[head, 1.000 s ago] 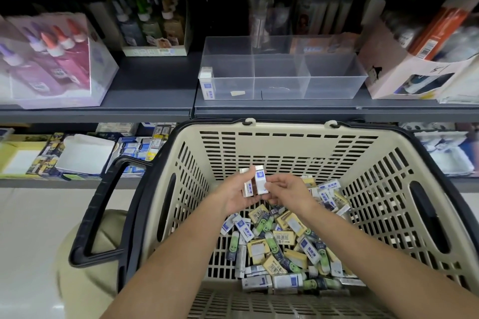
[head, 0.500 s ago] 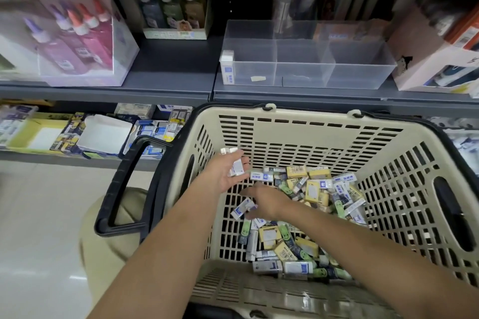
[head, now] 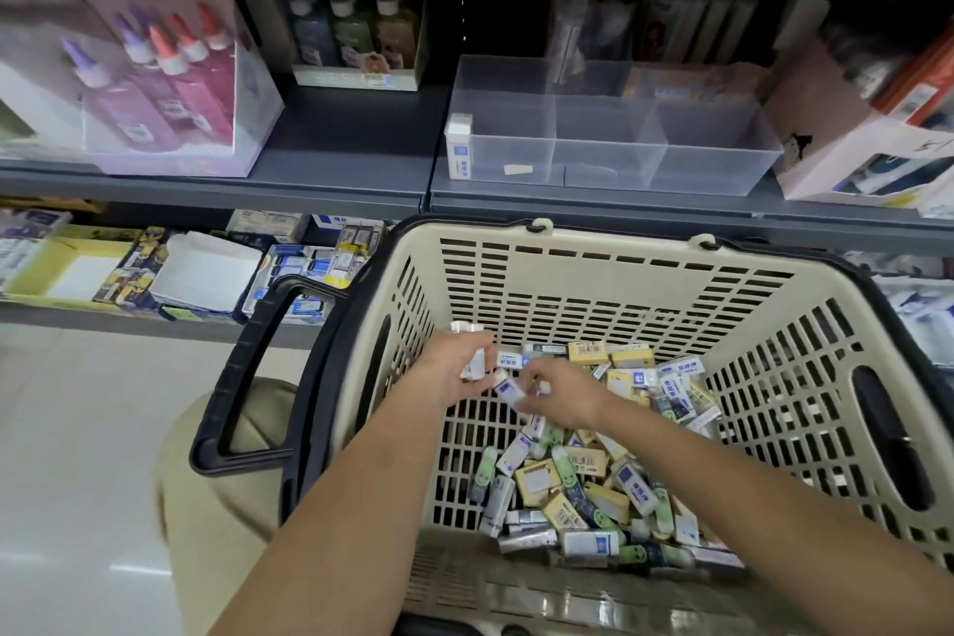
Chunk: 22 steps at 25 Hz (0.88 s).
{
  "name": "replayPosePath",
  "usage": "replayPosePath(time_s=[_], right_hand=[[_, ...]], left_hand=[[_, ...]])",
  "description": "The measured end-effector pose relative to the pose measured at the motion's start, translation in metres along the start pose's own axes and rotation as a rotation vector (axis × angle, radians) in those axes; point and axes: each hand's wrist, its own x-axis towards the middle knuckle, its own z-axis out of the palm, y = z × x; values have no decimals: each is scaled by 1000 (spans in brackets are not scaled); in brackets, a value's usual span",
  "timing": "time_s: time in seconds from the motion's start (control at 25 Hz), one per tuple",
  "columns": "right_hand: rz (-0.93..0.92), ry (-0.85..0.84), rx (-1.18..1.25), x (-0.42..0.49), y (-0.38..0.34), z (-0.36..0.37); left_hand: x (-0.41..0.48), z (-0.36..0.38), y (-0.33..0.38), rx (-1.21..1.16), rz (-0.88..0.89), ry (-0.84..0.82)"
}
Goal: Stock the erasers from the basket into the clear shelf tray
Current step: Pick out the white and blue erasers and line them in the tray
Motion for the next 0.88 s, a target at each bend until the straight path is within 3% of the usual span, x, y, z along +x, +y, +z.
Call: replayPosePath(time_s=[0.24, 0.52, 0.76, 0.88], right_hand=[[59, 152, 471, -20, -10, -45], [-54, 260, 544, -36, -36, -78], [-95, 32, 851, -53, -45, -113], [-151, 81, 728, -54, -52, -123]], left_hand=[[-21, 25, 9, 101, 51, -273], [-45, 31, 52, 46, 186, -147], [-67, 20, 89, 54, 274, -214], [-70, 18, 98, 32, 371, -226]])
